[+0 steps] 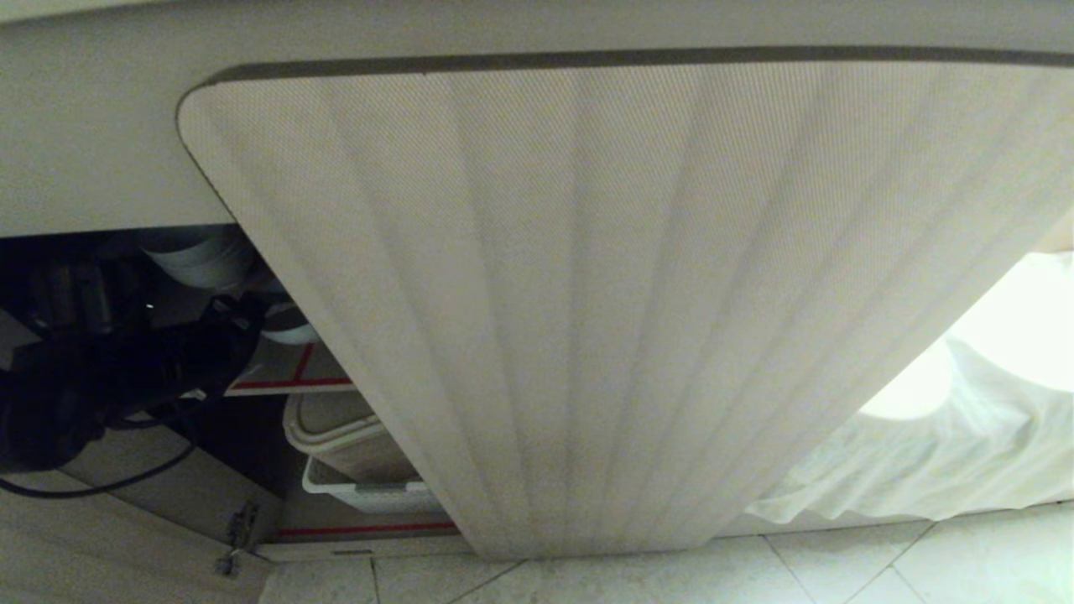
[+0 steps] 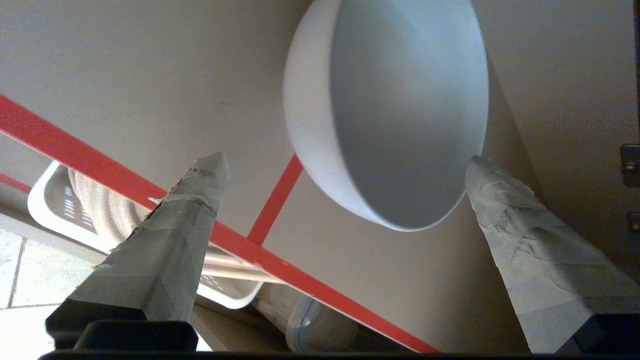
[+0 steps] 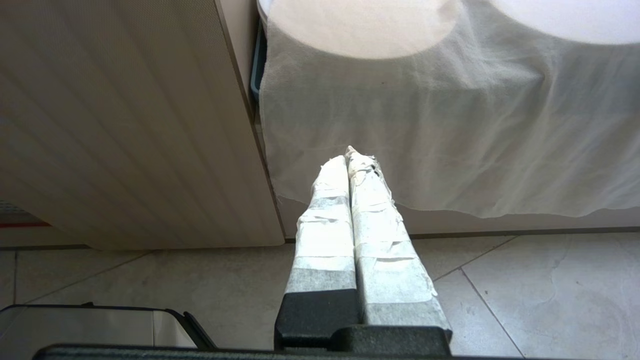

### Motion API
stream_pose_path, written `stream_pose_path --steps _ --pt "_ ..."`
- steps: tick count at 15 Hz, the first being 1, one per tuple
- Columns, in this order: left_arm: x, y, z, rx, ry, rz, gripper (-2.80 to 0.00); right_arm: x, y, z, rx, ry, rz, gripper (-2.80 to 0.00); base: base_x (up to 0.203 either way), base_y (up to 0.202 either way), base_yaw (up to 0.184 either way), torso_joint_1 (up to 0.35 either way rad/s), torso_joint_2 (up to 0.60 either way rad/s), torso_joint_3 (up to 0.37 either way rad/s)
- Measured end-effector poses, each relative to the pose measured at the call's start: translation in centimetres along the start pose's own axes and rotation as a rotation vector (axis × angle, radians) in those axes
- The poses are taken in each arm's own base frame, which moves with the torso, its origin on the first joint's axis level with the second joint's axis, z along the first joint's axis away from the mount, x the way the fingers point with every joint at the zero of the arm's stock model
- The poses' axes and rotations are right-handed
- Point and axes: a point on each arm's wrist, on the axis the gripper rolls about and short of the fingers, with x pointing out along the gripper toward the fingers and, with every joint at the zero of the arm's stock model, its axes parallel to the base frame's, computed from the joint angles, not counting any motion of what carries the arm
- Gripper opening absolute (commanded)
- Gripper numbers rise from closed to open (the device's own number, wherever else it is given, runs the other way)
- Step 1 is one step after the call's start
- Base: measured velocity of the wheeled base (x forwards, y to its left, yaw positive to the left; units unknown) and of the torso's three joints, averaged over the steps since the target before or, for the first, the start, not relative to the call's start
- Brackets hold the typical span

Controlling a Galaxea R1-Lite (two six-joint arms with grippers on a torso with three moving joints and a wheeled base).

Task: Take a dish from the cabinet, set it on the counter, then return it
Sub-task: Take the bowl from the cabinet

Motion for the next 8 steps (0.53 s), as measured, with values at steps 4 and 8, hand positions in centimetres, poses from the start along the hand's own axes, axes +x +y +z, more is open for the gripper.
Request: stream_pose_path --steps 4,8 --pt "0.01 0.05 -0.21 -0.005 0.028 0.03 0.0 0.0 0.0 0.0 0.0 0.0 0.0 -2.8 0.0 0.0 0.0 0.0 0.0 0.0" --pt "0.06 0.07 -0.23 0.039 0.037 0.038 0.0 0.0 0.0 0.0 0.0 0.0 0.0 -2.8 0.0 0.0 0.0 0.0 0.0 0.0"
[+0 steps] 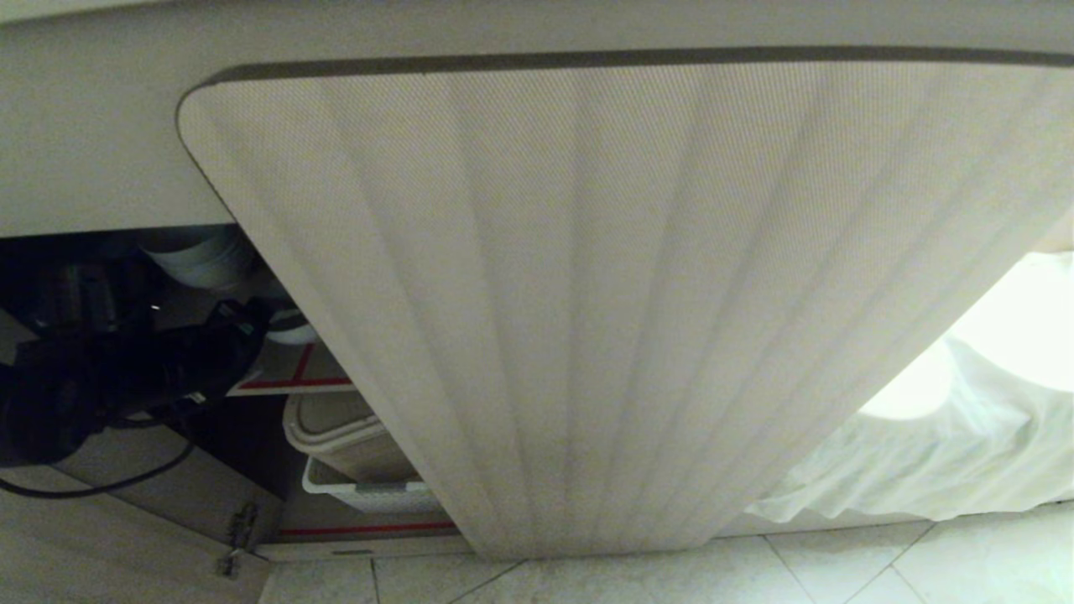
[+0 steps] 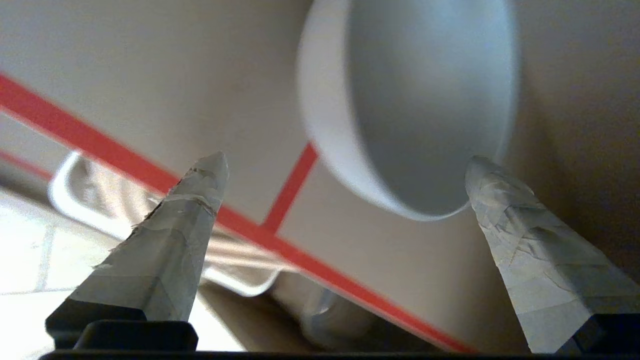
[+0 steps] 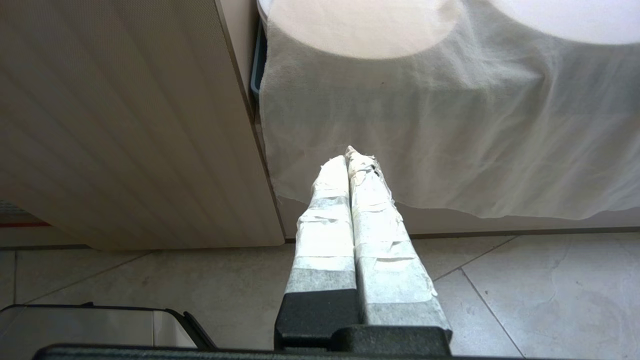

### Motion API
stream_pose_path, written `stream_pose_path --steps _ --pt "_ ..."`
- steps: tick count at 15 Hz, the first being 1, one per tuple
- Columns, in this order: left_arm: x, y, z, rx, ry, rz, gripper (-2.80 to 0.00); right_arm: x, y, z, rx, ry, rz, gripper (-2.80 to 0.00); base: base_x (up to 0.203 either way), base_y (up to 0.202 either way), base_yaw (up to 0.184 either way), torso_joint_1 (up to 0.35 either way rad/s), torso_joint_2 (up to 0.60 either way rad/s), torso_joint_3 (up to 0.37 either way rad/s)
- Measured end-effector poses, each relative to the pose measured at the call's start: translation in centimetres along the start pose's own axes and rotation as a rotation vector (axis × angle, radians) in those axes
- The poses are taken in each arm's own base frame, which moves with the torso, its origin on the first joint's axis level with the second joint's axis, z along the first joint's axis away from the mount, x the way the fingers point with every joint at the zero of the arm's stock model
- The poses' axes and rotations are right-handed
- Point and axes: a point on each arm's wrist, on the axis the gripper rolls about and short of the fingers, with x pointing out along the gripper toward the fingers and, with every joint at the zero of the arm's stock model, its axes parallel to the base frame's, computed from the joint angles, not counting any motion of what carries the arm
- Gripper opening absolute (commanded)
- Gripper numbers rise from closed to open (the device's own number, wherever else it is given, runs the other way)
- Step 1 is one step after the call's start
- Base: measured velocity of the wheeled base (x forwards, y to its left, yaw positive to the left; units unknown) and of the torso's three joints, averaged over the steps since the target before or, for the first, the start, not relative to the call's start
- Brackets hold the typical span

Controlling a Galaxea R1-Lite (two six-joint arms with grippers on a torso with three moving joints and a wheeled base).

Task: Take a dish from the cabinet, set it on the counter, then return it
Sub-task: Take the bowl from the cabinet

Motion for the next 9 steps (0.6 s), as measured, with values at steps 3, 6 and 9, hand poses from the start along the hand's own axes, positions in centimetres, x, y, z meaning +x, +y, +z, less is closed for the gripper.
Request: stream_pose_path --steps 3,6,9 --pt "0.23 -0.19 0.23 0.007 0.002 0.004 0.0 0.0 0.0 0.0 0.0 0.0 0.0 -2.8 0.0 0.0 0.0 0.0 0.0 0.0" --pt "0.55 -0.34 0.49 0.009 -0.009 0.005 0.0 0.0 0.0 0.0 0.0 0.0 0.0 -2.8 0.0 0.0 0.0 0.0 0.0 0.0" --pt "0.84 -0.22 0.46 0.008 -0.01 0.013 0.0 0.0 0.0 0.0 0.0 0.0 0.001 -2.8 0.0 0.0 0.0 0.0 0.0 0.0"
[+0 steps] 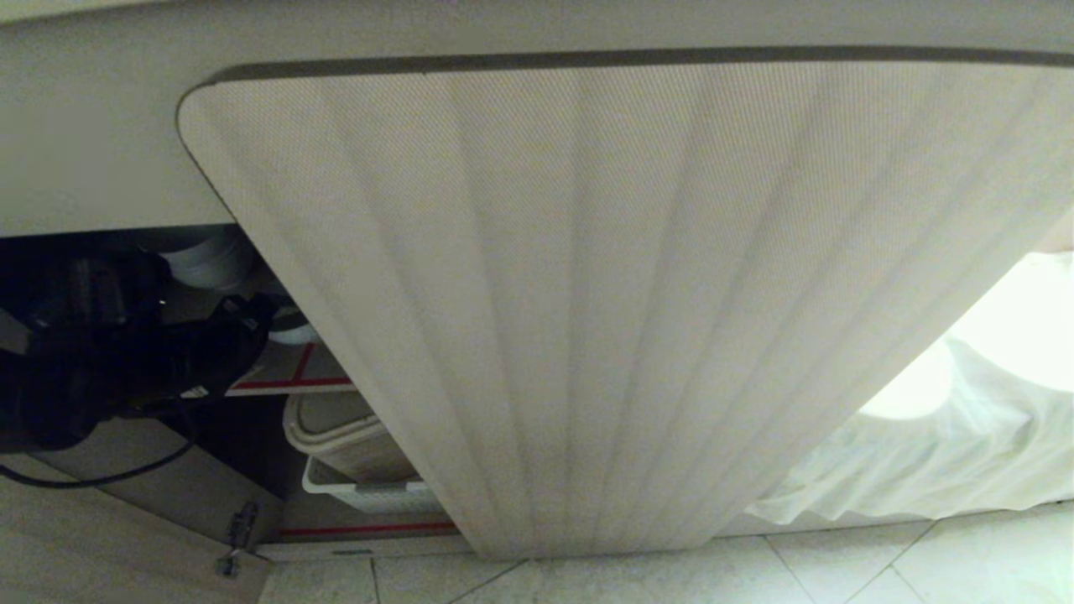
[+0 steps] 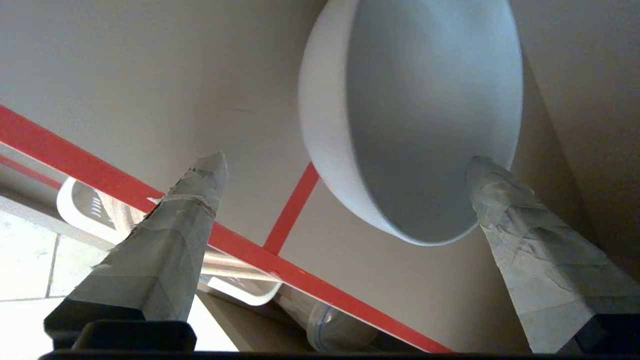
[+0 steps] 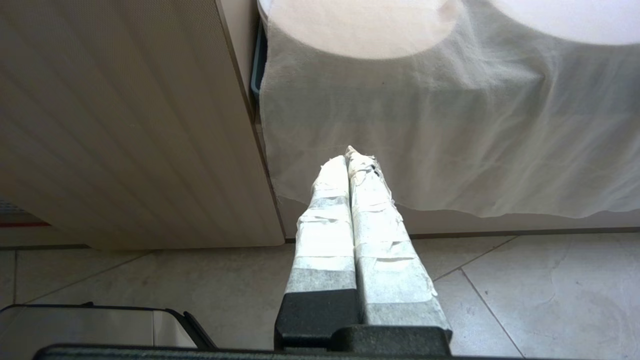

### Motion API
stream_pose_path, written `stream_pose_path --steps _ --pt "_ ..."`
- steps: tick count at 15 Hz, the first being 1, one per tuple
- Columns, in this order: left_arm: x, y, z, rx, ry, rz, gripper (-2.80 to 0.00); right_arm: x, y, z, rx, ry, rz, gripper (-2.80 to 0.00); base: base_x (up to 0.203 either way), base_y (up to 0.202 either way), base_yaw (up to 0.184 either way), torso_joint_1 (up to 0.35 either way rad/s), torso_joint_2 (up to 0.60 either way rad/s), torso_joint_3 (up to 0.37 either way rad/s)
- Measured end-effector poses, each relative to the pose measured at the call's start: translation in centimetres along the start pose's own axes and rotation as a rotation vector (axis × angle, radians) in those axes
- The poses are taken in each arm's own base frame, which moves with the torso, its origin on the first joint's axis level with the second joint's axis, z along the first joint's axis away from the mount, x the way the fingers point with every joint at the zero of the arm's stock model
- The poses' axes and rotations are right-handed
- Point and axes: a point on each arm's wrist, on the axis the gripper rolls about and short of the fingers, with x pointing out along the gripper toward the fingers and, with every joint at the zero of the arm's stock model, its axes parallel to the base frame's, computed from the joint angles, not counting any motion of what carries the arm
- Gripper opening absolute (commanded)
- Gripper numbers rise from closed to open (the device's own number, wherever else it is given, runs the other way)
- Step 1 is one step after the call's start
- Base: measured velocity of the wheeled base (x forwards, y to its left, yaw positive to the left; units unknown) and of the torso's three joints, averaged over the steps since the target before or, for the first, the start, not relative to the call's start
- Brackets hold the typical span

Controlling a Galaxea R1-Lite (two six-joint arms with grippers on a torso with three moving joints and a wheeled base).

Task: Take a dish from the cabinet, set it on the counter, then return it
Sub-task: Take the bowl from the cabinet

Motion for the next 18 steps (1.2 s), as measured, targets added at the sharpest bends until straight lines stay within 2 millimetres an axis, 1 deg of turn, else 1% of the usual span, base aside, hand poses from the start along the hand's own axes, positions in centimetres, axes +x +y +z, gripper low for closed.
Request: stream_pose_path --steps 4,12,18 --pt "0.4 0.2 -0.2 -0.002 0.003 0.015 0.0 0.0 0.0 0.0 0.001 0.0 -0.001 -2.8 0.0 0.0 0.0 0.0 0.0 0.0" --pt "1.4 -0.3 -0.3 0.008 -0.004 0.016 0.0 0.0 0.0 0.0 0.001 0.0 -0.001 -2.8 0.0 0.0 0.0 0.0 0.0 0.0" --pt "2.2 -0.6 0.0 0.009 -0.006 0.018 0.0 0.0 0.0 0.0 0.001 0.0 -0.001 -2.8 0.0 0.0 0.0 0.0 0.0 0.0"
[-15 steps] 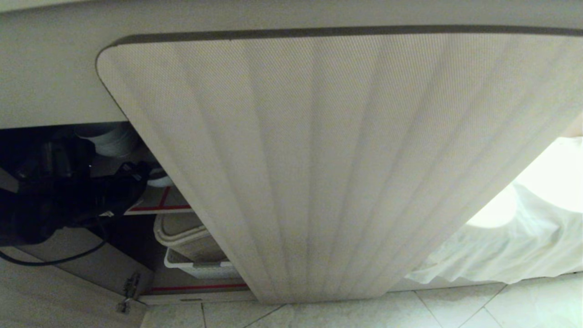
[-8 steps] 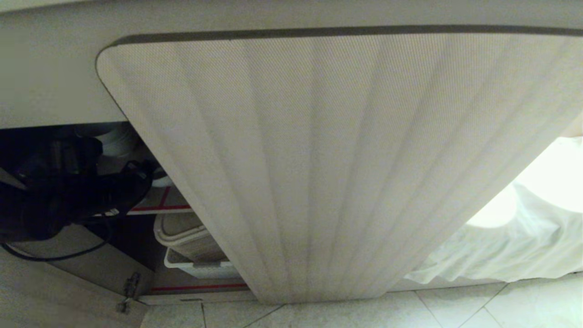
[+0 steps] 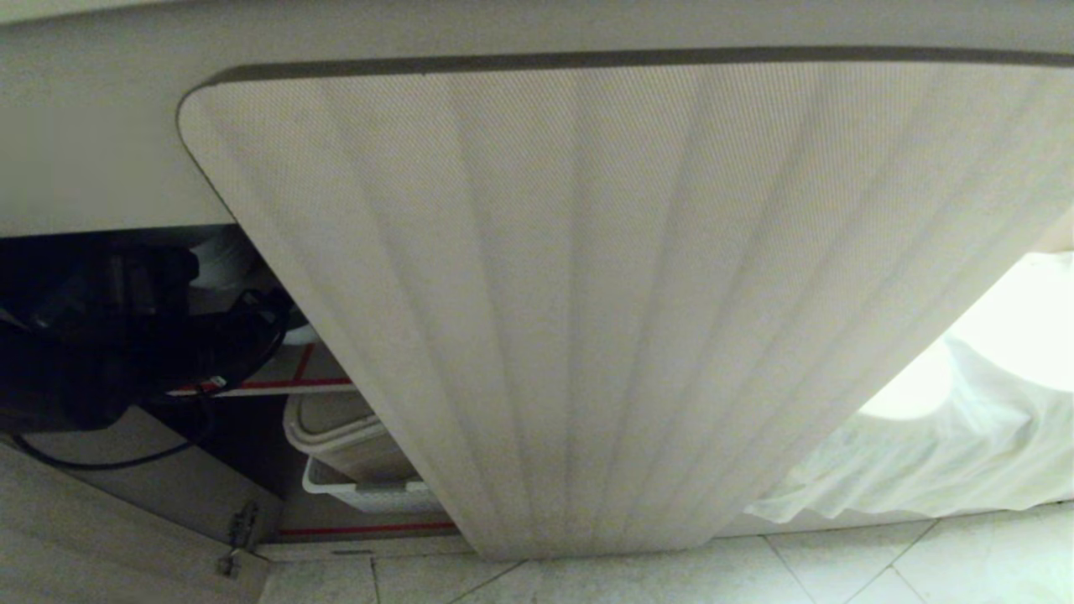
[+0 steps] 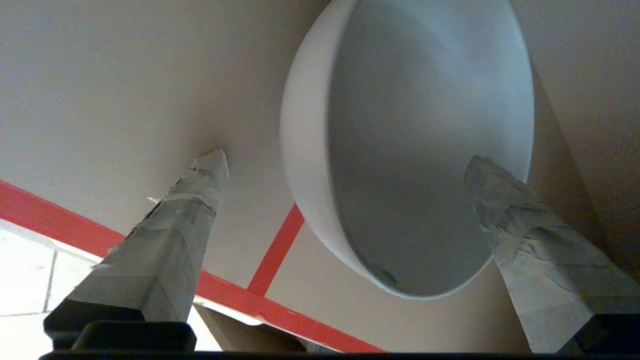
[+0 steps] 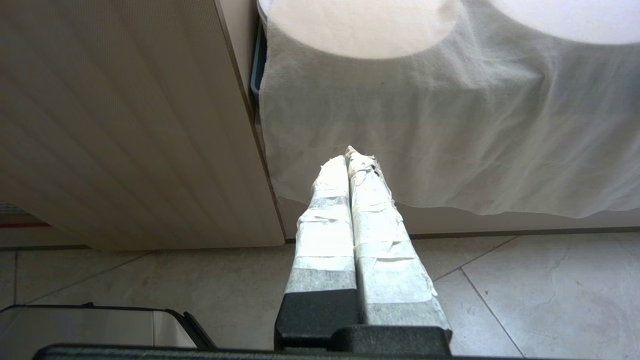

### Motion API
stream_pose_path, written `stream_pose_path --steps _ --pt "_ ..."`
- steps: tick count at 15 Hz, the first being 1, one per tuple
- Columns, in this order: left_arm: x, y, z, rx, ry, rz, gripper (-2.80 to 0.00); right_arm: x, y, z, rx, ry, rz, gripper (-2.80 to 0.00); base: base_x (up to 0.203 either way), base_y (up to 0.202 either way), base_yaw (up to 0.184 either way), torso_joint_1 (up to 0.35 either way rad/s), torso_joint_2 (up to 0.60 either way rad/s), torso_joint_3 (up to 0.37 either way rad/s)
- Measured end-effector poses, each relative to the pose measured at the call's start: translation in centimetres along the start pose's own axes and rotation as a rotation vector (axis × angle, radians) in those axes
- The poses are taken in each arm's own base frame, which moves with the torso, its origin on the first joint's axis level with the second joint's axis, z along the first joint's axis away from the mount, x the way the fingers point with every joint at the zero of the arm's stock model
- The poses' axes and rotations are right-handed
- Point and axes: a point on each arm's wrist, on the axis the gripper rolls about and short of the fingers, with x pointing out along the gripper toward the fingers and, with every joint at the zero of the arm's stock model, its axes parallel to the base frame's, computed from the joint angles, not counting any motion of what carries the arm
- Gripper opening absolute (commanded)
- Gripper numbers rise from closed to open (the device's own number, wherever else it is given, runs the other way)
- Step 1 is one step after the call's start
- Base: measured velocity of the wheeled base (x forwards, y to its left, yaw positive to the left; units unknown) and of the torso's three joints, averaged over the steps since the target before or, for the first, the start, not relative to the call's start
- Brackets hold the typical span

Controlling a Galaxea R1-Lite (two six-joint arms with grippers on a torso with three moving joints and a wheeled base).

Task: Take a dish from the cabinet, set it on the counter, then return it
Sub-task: Take the bowl from the cabinet

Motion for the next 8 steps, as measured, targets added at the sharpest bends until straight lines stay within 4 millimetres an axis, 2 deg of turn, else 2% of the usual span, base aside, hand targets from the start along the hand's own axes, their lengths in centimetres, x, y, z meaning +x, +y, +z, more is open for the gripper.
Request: stream_pose_path --steps 8 --pt "0.51 -0.31 0.32 0.001 -0.006 0.004 0.0 0.0 0.0 0.0 0.0 0.0 0.0 -2.8 0.0 0.0 0.0 0.0 0.0 0.0"
